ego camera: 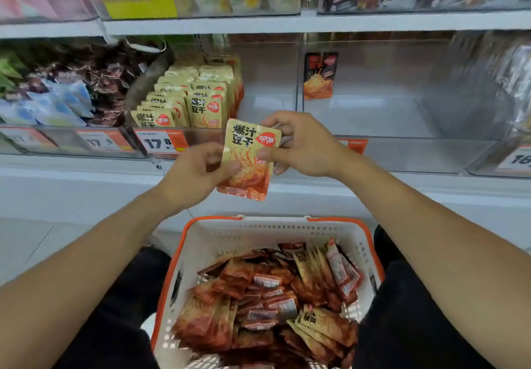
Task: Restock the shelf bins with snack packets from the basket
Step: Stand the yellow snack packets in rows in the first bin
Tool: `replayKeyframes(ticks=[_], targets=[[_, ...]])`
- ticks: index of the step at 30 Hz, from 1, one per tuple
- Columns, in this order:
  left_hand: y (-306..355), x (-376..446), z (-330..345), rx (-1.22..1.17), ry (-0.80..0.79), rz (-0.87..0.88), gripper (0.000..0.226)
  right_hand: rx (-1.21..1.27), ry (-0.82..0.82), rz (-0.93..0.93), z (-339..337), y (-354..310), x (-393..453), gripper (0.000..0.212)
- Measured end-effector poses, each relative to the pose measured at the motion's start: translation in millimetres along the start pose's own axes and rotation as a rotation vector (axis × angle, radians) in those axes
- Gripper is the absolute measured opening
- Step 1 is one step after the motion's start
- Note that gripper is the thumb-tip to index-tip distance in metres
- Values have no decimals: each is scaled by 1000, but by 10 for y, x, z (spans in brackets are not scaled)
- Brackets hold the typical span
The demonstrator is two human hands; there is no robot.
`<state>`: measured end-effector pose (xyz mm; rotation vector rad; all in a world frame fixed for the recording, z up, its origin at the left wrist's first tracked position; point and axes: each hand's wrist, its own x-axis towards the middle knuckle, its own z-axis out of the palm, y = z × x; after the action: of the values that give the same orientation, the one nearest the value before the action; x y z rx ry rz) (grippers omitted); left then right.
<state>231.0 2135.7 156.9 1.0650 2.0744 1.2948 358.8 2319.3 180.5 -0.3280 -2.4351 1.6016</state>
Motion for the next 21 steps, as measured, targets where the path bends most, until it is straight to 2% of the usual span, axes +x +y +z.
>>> replayKeyframes(ticks=[2,4,6,9,12,17,21], targets=[[76,74,-213,70,124,84,7,60,160,-142,111,-66,106,30],[139,196,-399,243,245,174,13,59,338,-291,223,-143,256,31],[126,332,-584,448,320,255,28,39,472,-392,291,-187,435,26],[-123,504,-835,693,407,289,60,-76,566,-443,324,-143,722,24],[-393,564,-910,828,399,274,79,-252,576,-424,374,-63,974,23],[-663,651,-885,899,387,240,77,-502,401,-248,502,-24,1317,37],[-766,763,-846,915,445,254,71,-582,389,-150,619,24,1542,37]])
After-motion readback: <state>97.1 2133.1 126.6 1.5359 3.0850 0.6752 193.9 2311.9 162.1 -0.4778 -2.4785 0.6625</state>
